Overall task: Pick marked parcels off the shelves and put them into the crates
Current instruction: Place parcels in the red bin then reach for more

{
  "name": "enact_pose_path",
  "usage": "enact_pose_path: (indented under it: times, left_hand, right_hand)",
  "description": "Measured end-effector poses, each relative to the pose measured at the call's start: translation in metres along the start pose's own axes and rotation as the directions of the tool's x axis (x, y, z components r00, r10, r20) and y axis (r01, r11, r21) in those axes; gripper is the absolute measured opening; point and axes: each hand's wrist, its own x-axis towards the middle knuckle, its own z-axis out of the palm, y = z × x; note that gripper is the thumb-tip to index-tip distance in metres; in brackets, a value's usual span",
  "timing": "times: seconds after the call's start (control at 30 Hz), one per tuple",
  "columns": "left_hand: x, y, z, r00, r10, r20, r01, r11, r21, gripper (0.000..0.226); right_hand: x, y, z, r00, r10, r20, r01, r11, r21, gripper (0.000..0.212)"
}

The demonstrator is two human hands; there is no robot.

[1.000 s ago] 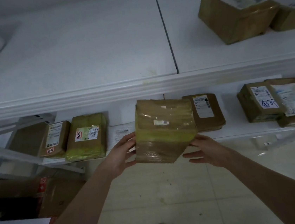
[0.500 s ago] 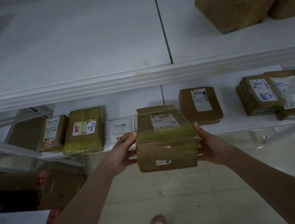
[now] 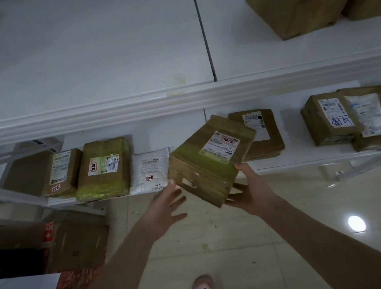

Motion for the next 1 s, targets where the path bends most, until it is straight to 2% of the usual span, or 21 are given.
enact_pose_path:
  times: [0.1,0.27,0.37,0.4,0.47,0.53,0.57,0.63,0.7,0.8,0.83,0.93,1.0]
  left_hand:
    - [0.0,-0.012,0.026,0.997,-0.03,0.065,0.031,0.999,-0.02,0.072]
    - [0.008,-0.009,0.053,0.997,-0.026,-0.076,0.019,0.995,-0.096,0.074]
    - [0.011,-0.003,0.047,0.991,-0.011,-0.131,-0.002,0.995,-0.098,0.058]
    - [0.011,0.002,0.04,0.988,-0.004,-0.153,-0.008,0.997,-0.075,0.055]
    - [0.009,0.013,0.021,0.986,-0.001,-0.166,-0.001,1.0,-0.01,0.05]
    - [0.003,0.026,0.001,0.991,-0.017,-0.134,0.024,0.999,0.048,0.043]
    - [0.0,0.032,-0.006,0.993,-0.033,-0.115,0.041,0.997,0.066,0.043]
    - [-0.003,0.039,-0.014,0.995,-0.044,-0.084,0.052,0.995,0.091,0.05]
    - [-0.004,0.043,-0.013,0.997,-0.012,-0.073,0.015,0.999,0.047,0.056]
    - [0.001,0.038,-0.007,0.995,0.071,-0.07,-0.085,0.969,-0.231,0.068]
    - [0.001,0.034,-0.001,0.994,0.097,-0.046,-0.106,0.959,-0.264,0.073]
    - [0.004,0.021,0.022,0.984,0.179,-0.02,-0.18,0.977,-0.113,0.058]
    - [0.007,0.016,0.033,0.973,0.222,-0.059,-0.222,0.975,-0.001,0.066]
  right_hand:
    - [0.005,0.012,0.014,0.997,-0.073,-0.032,0.072,0.996,-0.043,0.046]
    - [0.006,0.021,0.02,0.993,-0.104,-0.05,0.1,0.992,-0.072,0.055]
    - [0.001,0.017,0.017,0.989,-0.102,-0.103,0.077,0.971,-0.228,0.071]
    - [0.001,0.012,0.013,0.974,-0.155,-0.166,0.101,0.951,-0.293,0.077]
    - [0.002,-0.004,-0.001,0.885,-0.358,-0.299,0.21,0.878,-0.431,0.084]
    - [0.003,-0.024,-0.015,0.795,-0.513,-0.322,0.269,0.775,-0.572,0.079]
    - [0.003,-0.032,-0.02,0.797,-0.528,-0.293,0.259,0.737,-0.624,0.076]
    - [0.002,-0.042,-0.026,0.873,-0.442,-0.207,0.213,0.726,-0.654,0.067]
    - [-0.001,-0.043,-0.028,0.929,-0.341,-0.143,0.184,0.762,-0.621,0.062]
    - [-0.004,-0.032,-0.027,0.952,-0.229,-0.205,0.094,0.853,-0.514,0.072]
    - [-0.005,-0.026,-0.025,0.958,-0.189,-0.215,0.064,0.873,-0.484,0.073]
    - [-0.006,-0.005,-0.013,0.976,-0.127,-0.179,0.039,0.902,-0.431,0.064]
    - [-0.006,0.006,-0.007,0.978,-0.129,-0.166,0.048,0.907,-0.419,0.059]
